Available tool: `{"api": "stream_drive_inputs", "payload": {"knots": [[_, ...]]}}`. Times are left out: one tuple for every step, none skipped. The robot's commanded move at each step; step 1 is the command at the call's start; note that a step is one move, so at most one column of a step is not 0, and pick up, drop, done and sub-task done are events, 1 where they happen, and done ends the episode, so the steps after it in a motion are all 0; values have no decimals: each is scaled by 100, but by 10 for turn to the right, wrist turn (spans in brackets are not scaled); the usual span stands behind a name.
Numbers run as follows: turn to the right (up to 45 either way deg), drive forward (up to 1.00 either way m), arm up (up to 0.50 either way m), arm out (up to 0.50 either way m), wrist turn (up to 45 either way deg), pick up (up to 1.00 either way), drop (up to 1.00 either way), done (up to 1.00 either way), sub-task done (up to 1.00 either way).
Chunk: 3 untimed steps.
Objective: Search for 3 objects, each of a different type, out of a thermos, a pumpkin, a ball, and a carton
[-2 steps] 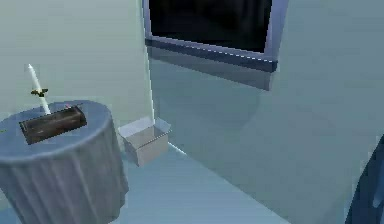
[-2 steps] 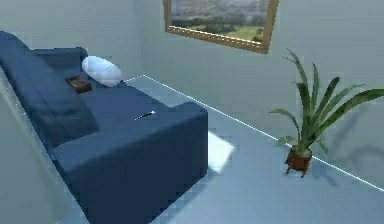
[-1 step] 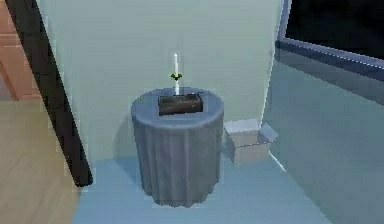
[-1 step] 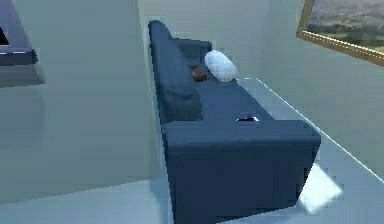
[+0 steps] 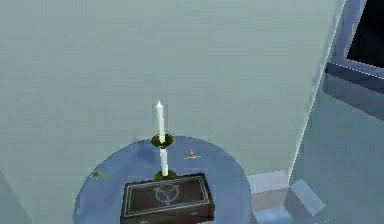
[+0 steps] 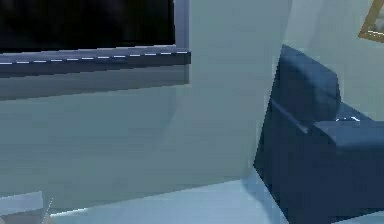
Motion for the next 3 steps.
{"api": "stream_drive_inputs", "payload": {"knots": [[240, 0, 0, 0, 0, 0, 0, 0, 0], [0, 0, 0, 0, 0, 0, 0, 0, 100], [-450, 0, 0, 0, 0, 0, 0, 0, 0]]}}
